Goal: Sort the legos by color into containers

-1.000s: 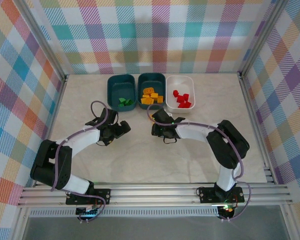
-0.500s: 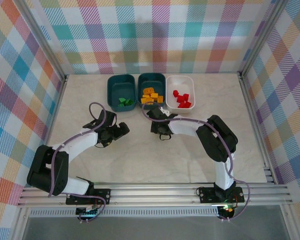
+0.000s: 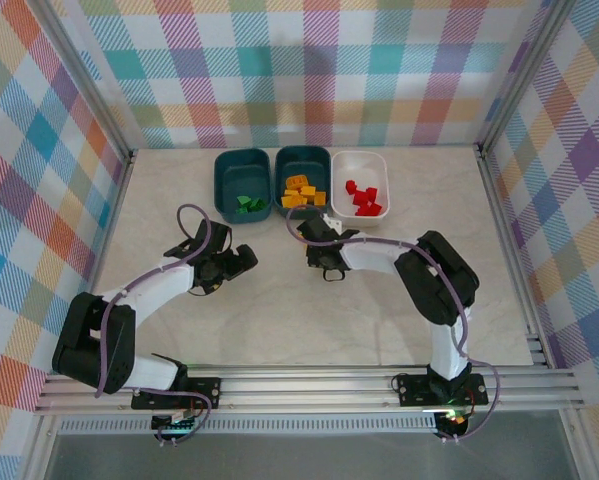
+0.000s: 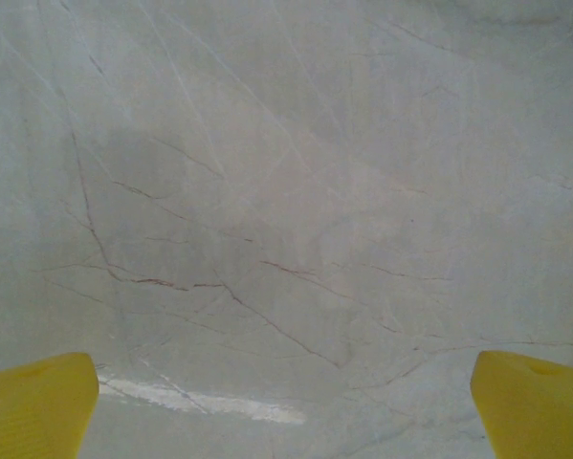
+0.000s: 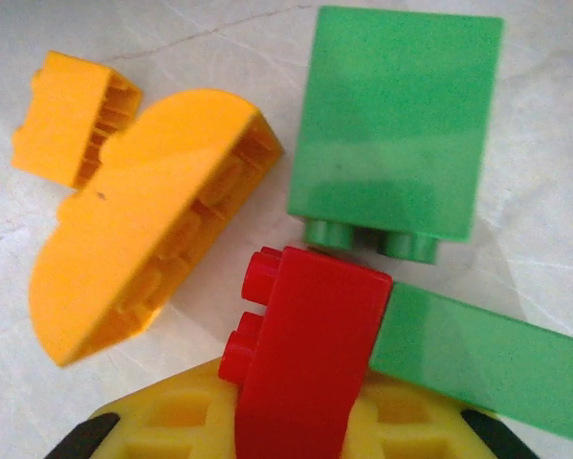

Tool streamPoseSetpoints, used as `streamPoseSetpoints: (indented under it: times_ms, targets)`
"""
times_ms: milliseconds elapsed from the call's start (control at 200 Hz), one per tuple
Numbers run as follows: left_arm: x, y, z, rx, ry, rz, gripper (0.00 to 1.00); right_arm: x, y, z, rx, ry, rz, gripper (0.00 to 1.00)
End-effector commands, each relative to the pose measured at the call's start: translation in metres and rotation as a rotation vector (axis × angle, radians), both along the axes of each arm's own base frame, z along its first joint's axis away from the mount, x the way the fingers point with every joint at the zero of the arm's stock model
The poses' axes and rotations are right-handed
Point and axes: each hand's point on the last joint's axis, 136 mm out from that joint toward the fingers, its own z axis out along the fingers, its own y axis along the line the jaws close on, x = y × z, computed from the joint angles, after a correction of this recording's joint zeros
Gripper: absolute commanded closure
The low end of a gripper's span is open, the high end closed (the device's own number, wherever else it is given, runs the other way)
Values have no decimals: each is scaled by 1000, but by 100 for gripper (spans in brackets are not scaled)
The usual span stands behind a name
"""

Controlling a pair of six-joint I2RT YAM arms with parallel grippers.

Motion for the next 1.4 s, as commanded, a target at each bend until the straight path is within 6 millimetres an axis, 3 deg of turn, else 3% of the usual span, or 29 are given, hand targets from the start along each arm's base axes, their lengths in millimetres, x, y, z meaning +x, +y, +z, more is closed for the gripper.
streamPoseSetpoints:
  times_ms: [0, 175, 280, 370, 465, 615, 740, 815, 900, 1045, 1205, 1335, 1400]
  targets:
    - [4, 5, 7, 28, -7, -7, 0, -2, -3, 24, 25, -48, 33, 79]
    - [7, -4, 2, 6, 10, -28, 1, -11, -4, 54, 61, -95, 75, 80]
    - [7, -16, 7, 103, 1, -101, 2, 0, -9, 79, 18, -188, 94, 81]
    - [8, -38, 13, 185, -8, -205, 3, 26, -19, 93, -20, -230, 84, 82]
    - [8, -63, 15, 221, -13, -293, 3, 61, -40, 93, 27, -221, 27, 82]
    - [11, -89, 11, 236, 14, -386, 4, 112, -69, 79, 147, -132, -39, 82]
    - [18, -111, 14, 248, 1, -466, 6, 135, -81, 65, 199, -69, -58, 81]
    - [23, -123, 19, 241, -16, -501, 8, 146, -91, 63, 222, -63, -84, 76]
    - [32, -135, 23, 233, -32, -518, 11, 155, -99, 71, 228, -68, -100, 50]
    - [45, -150, 25, 210, -52, -532, 15, 149, -109, 107, 222, -154, -108, 39]
    - [55, -167, 18, 186, -53, -565, 25, 110, -118, 145, 263, -271, -120, 37]
    - [63, -182, 12, 188, -61, -604, 31, 67, -120, 140, 259, -302, -104, 36]
    - [68, -189, 12, 203, -76, -627, 33, 47, -122, 127, 246, -291, -94, 36]
